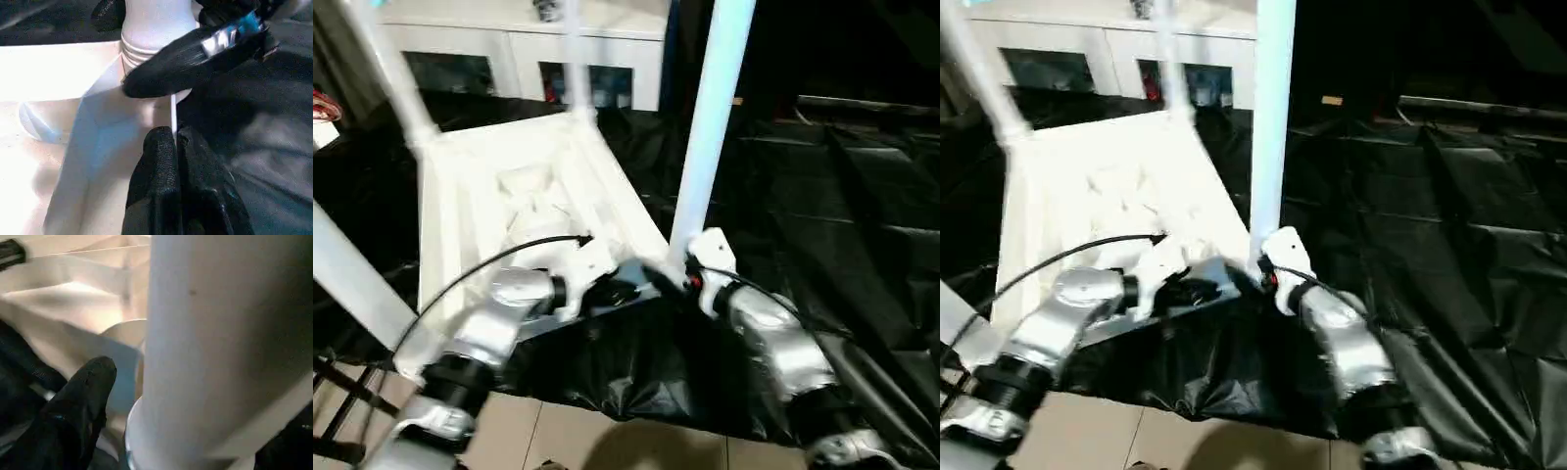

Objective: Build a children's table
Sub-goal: Rotate leg to tighten

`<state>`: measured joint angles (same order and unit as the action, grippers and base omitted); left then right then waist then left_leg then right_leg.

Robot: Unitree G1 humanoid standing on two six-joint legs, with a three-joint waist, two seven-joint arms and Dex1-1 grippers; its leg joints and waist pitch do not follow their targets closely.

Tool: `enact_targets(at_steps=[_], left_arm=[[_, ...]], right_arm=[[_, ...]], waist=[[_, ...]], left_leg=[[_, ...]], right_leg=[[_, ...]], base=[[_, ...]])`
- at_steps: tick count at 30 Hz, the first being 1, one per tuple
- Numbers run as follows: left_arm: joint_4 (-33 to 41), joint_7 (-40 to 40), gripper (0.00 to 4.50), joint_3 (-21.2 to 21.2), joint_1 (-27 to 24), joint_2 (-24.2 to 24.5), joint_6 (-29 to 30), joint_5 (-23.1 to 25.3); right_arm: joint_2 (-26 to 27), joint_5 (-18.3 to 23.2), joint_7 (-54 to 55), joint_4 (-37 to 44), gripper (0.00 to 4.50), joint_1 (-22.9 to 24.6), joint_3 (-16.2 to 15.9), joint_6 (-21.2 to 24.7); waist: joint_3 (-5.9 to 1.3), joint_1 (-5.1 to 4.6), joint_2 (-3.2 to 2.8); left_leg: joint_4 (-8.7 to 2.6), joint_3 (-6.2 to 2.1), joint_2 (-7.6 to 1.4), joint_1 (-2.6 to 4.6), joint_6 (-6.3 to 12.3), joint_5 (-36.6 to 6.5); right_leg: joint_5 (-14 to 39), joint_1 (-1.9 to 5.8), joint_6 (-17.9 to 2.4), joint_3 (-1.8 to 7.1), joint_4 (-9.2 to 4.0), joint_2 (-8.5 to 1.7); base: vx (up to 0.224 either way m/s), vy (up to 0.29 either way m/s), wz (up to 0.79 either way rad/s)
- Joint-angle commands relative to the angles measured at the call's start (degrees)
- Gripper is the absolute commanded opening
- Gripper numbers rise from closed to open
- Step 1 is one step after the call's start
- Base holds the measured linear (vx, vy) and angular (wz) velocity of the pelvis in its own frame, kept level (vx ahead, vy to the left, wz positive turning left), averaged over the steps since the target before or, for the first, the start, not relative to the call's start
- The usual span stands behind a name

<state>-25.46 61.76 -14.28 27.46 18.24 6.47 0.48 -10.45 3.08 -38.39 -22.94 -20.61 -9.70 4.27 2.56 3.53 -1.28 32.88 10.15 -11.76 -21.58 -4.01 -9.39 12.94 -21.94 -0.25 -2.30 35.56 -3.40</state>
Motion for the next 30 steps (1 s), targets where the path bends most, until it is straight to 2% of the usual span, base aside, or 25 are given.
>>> enact_targets(at_steps=[1,4,7,8,12,15,19,23,24,25,27,28,29,30], left_arm=[[0.9,6.5,0.00,-1.2,0.4,0.6,-2.0,-3.1],[0.5,10.3,0.00,-1.0,0.8,2.5,-2.2,-4.1],[0.4,12.2,0.00,-1.0,0.7,3.6,-2.2,-4.7],[0.3,13.6,0.00,-1.2,0.7,4.3,-2.0,-5.0],[-0.8,14.6,0.00,-1.7,0.9,5.2,-3.3,-4.5],[-1.8,15.3,0.00,-1.7,1.5,5.3,-3.7,-4.5],[-2.3,15.3,0.00,-1.5,2.1,5.1,-3.7,-4.4],[-1.5,11.0,0.00,-0.8,1.0,4.5,-3.6,-3.3],[-1.8,8.4,0.00,-0.6,0.9,4.1,-3.1,-2.3],[-1.8,8.4,0.00,-0.6,0.9,4.1,-3.1,-2.3],[-1.9,0.1,0.00,1.2,0.7,0.8,-0.2,-1.3],[-1.8,-0.8,0.00,1.4,0.6,0.4,0.2,-1.2],[-1.7,-2.4,0.00,1.6,0.6,-0.3,0.8,-1.0],[-1.3,-6.2,0.00,1.7,0.4,-2.2,2.2,0.0]], right_arm=[[-1.9,3.0,-8.5,3.4,3.90,1.0,-2.1,1.6],[-5.1,4.2,-14.5,5.2,3.64,1.9,-3.3,2.2],[-6.8,4.4,-17.1,5.9,3.37,2.4,-4.2,2.2],[-7.7,4.6,-18.5,6.5,3.24,2.6,-4.6,2.4],[-8.2,5.2,-20.3,7.3,2.99,2.5,-5.0,3.3],[-8.8,5.1,-21.8,7.7,2.74,2.6,-5.8,3.5],[-8.5,5.1,-22.5,7.6,2.67,2.4,-6.2,3.7],[-7.1,3.8,-18.8,6.8,2.66,2.8,-5.6,3.4],[-6.2,3.2,-16.3,6.1,2.66,2.7,-5.0,3.7],[-6.2,3.2,-16.3,6.1,2.66,2.7,-5.0,3.7],[-2.5,0.4,-4.9,2.6,2.66,1.9,-2.7,3.4],[-1.9,0.1,-3.6,2.3,2.66,1.9,-2.5,3.3],[-1.0,-0.2,-1.6,1.8,2.65,1.8,-2.1,3.3],[1.5,-0.7,3.3,0.6,2.65,1.5,-1.2,4.2]], waist=[[-3.41,0.15,0.37],[-3.45,0.33,0.10],[-3.48,0.69,0.08],[-3.48,0.85,0.25],[-3.48,1.26,0.21],[-3.51,1.47,0.47],[-3.52,1.54,0.51],[-3.50,1.52,0.44],[-3.35,1.30,0.24],[-3.30,1.20,0.33],[-3.07,0.95,0.50],[-2.95,0.80,0.48],[-2.80,0.59,0.55],[-2.86,0.52,0.56]], left_leg=[[-3.15,-0.26,-1.31,0.98,2.31,-10.9],[-3.11,-0.23,-1.51,0.92,3.13,-9.7],[-3.02,-0.21,-1.51,0.95,2.96,-9.8],[-3.01,-0.17,-1.57,1.00,2.99,-9.7],[-3.02,-0.17,-1.59,0.99,2.84,-9.5],[-3.02,-0.18,-1.59,0.93,2.65,-9.5],[-2.98,-0.19,-1.55,0.87,2.67,-9.2],[-3.00,-0.22,-1.55,0.86,2.50,-9.3],[-3.11,-0.24,-1.57,0.95,1.83,-10.4],[-3.13,-0.27,-1.52,0.93,1.56,-10.9],[-3.33,-0.31,-1.52,1.02,0.26,-13.0],[-3.40,-0.30,-1.50,1.06,-0.17,-13.5],[-3.54,-0.37,-1.40,1.14,-0.89,-15.1],[-3.56,-0.46,-1.40,1.20,-1.15,-15.6]], right_leg=[[-0.1,2.69,-12.2,2.40,-4.08,-3.70],[-2.2,2.43,-13.3,2.20,-3.71,-3.71],[-1.4,2.42,-13.6,2.13,-3.70,-3.78],[-0.9,2.43,-13.6,2.16,-3.69,-3.86],[-0.8,2.32,-13.4,2.15,-3.65,-3.83],[0.0,2.40,-13.2,2.12,-3.63,-3.93],[-0.1,2.37,-13.2,2.13,-3.57,-4.00],[0.6,2.31,-13.1,2.14,-3.65,-4.03],[1.9,2.12,-12.9,2.17,-3.84,-3.98],[2.8,2.11,-12.9,2.18,-3.91,-4.00],[6.9,1.96,-12.2,2.29,-4.21,-4.06],[8.1,1.83,-12.0,2.32,-4.30,-4.06],[11.6,1.75,-11.4,2.32,-4.60,-4.10],[12.9,1.79,-11.0,2.34,-4.68,-4.18]], base=[[0.000,0.000,0.00],[0.000,0.000,0.00],[0.000,0.000,0.00],[0.000,0.000,0.00],[0.000,0.000,0.00],[0.000,0.000,0.00],[0.000,0.000,0.00],[0.000,0.000,0.00],[0.000,0.000,0.00],[0.000,0.000,0.00],[0.000,0.000,0.00],[0.000,0.000,0.00],[0.000,0.000,0.00],[0.000,0.000,0.00]])
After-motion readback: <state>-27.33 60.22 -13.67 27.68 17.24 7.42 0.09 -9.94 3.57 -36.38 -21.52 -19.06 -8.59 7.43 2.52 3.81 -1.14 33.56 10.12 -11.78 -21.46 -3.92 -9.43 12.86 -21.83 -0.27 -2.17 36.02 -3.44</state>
